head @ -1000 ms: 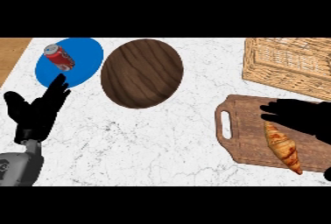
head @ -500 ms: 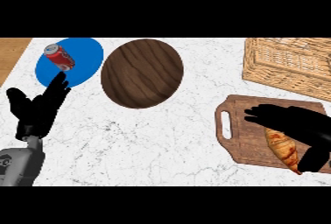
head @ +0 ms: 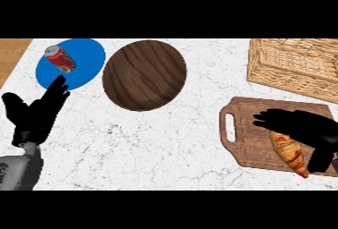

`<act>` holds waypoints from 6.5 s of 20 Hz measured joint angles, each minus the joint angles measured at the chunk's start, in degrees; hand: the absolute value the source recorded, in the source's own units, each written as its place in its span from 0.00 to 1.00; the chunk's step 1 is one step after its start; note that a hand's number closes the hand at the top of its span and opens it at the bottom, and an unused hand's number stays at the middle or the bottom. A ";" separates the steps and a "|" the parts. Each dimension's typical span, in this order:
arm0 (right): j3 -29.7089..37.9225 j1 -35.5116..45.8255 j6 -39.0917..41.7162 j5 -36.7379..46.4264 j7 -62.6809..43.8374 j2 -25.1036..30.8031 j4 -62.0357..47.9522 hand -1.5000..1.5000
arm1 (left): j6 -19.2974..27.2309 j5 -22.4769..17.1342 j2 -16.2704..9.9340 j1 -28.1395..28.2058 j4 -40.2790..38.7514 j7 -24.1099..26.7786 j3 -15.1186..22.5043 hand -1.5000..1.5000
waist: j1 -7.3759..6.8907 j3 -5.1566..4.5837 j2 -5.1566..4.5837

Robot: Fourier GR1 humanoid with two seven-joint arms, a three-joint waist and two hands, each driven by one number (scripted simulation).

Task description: Pick the croissant from the cutting board and place it in the basket

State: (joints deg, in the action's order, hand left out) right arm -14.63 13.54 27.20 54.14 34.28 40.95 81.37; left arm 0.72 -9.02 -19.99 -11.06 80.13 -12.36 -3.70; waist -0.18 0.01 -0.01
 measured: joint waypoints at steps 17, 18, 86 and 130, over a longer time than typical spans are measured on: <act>1.74 -1.44 -2.03 2.13 5.61 1.11 -1.80 0.00 | -2.05 2.36 1.88 -1.06 -2.01 0.89 -2.48 0.50 | 0.22 -0.03 0.03; 1.91 -1.35 -2.63 2.92 5.70 0.72 -2.31 0.00 | -2.20 2.46 1.79 -1.30 -2.09 0.66 -2.84 0.50 | 0.20 -0.02 0.02; 12.88 29.34 -18.82 -8.19 -81.59 -37.08 28.05 1.00 | -3.80 5.13 4.46 -2.20 -0.80 -1.38 -5.18 0.50 | -0.15 -0.05 -0.02; 42.62 39.92 -46.51 -21.33 -33.96 -12.75 -40.76 0.00 | -5.71 5.90 4.86 -2.31 -1.66 -0.33 -6.85 0.50 | -0.72 0.04 -0.31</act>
State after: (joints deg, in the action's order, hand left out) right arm 28.00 53.47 -19.30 32.81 0.32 28.20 40.61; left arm -4.99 -3.12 -15.13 -13.37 78.47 -12.70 -10.55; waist -0.90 0.05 -0.32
